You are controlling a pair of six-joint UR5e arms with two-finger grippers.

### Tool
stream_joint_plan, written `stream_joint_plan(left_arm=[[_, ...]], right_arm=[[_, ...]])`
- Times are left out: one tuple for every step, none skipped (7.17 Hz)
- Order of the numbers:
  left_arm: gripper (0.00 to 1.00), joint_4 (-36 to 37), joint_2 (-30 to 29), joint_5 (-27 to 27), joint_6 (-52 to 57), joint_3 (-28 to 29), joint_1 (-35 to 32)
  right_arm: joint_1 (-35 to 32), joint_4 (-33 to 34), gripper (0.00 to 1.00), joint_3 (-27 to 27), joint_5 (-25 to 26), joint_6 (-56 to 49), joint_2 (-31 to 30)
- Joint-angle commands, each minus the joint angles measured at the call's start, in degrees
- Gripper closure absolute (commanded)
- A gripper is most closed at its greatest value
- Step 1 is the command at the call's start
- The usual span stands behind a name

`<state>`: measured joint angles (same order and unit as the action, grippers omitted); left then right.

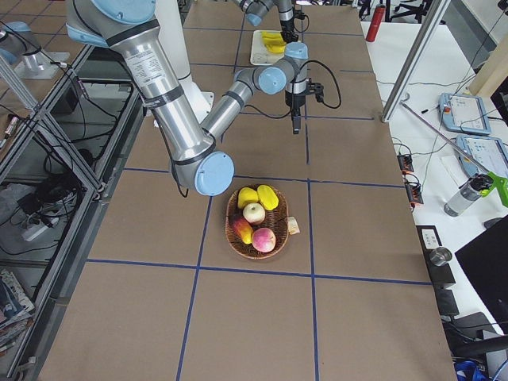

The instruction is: Transfer all bananas from basket to plate

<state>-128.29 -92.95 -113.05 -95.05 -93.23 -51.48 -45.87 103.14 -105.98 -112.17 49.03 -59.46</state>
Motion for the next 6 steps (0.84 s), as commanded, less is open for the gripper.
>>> stream_joint_plan(left_arm=[[0.25, -0.1, 1.8, -0.1, 0.7, -0.1, 0.1], [0.0, -0.1, 1.8, -0.1, 2.6, -0.1, 0.0], [0.0, -0.1, 1.7, -0.9, 4.5, -0.2, -0.2], [0.0, 0.1, 2.4, -2.5, 9.4, -1.0, -1.3], [0.0, 0.5, 2.8, -9.7, 16.8, -1.0, -7.0], [0.0, 0.9, 3.0, -18.7, 28.0, -0.1, -15.1]], right_arm=[[-0.2, 0.0, 0.0, 0.0, 0.0, -0.3, -0.2], [-0.4, 0.0, 0.0, 0.0, 0.0, -0.3, -0.6], [-0.8, 0.1, 0.0, -0.1, -0.1, -0.3, -0.6], [-1.9, 0.5, 0.0, -0.1, -0.9, -0.4, -0.7], [-4.0, 0.5, 0.0, -0.3, -2.8, -2.8, -1.7], [-7.5, 0.6, 0.0, -1.7, -4.7, -9.0, -4.8]])
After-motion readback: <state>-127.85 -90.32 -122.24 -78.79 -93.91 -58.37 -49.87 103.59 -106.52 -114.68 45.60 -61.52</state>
